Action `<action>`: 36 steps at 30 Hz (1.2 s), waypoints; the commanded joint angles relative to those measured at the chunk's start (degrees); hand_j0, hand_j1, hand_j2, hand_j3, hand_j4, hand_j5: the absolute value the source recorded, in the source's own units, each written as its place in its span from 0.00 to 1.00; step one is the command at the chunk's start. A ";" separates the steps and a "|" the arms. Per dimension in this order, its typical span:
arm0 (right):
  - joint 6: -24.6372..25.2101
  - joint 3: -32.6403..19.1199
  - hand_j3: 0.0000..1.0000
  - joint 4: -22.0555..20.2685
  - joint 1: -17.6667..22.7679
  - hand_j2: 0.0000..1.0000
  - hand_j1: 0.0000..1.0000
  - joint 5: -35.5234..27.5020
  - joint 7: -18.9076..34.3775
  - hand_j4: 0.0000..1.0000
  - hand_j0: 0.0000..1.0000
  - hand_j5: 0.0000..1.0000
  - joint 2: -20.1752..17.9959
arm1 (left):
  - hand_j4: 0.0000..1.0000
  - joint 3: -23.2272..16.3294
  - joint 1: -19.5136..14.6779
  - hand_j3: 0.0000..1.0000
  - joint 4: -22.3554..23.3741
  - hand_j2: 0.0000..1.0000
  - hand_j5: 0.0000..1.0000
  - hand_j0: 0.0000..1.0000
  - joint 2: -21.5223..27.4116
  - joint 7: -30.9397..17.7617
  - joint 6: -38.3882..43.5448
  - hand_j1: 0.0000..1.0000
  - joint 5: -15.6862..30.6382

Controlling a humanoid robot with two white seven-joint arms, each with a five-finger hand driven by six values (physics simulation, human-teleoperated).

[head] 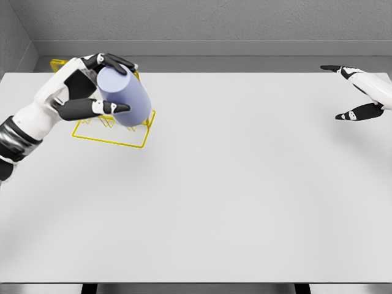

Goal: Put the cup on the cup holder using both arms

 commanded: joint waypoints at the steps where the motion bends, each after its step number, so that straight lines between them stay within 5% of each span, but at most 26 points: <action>1: 0.07 -0.07 1.00 -0.02 0.00 1.00 1.00 -0.38 -0.03 1.00 1.00 1.00 -0.06 | 0.48 0.20 0.00 0.48 0.22 0.48 0.48 0.48 0.36 0.09 0.10 0.48 0.23; 36: 0.07 -0.25 1.00 -0.02 -0.35 1.00 1.00 -0.47 -0.03 1.00 1.00 1.00 -0.15 | 0.48 3.18 -0.35 0.48 7.69 0.48 0.48 0.48 2.03 0.09 1.68 0.48 0.41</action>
